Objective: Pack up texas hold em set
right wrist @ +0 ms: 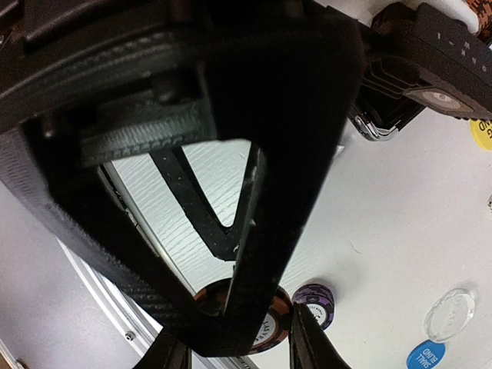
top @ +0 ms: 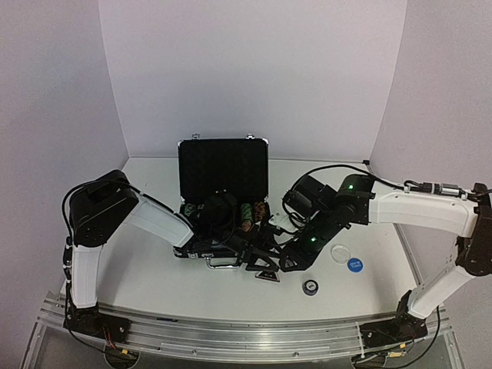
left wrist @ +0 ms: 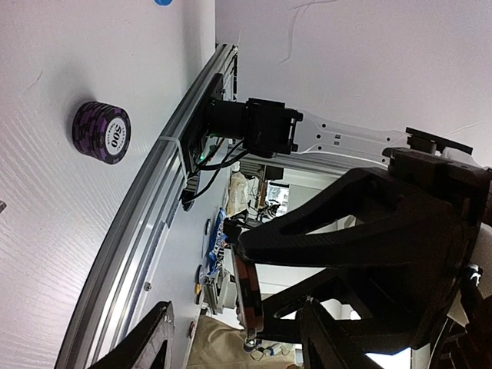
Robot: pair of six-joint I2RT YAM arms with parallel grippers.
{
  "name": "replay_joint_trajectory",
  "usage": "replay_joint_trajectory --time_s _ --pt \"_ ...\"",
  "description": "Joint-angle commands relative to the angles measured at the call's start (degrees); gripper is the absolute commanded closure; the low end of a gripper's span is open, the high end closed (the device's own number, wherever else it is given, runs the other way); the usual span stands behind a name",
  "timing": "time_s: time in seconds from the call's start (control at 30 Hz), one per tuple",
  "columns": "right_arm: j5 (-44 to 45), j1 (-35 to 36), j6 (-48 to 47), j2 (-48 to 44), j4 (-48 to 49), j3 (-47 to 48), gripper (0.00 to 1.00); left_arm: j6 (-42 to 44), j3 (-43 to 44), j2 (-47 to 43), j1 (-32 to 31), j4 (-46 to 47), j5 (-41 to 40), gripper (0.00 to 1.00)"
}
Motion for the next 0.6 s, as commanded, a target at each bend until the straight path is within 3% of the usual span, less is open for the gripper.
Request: replay_joint_trajectory --time_s 0.0,0.13,0.37,0.5,0.57 --pt "0.3 0.5 -0.7 0.4 -0.5 2.0 1.0 1.1 3.2 1.2 -0.7 0.7 2.2 0.49" --pt "0.8 0.4 -0.7 0.4 -0.6 2.0 1.0 1.1 4.0 1.8 -1.0 0.8 3.0 0.61" --pt "1.0 0.5 -0.8 0.1 -0.5 1.9 1.0 2.9 5.6 1.9 -1.5 -1.4 4.8 0.69" --pt "1.2 0.5 -0.8 0.1 -0.6 1.8 1.0 2.1 5.5 2.0 -1.5 0.1 5.0 0.96" --pt "1.2 0.5 -0.8 0.0 -0.5 1.7 1.0 2.4 5.7 2.0 -1.5 0.2 4.9 1.0"
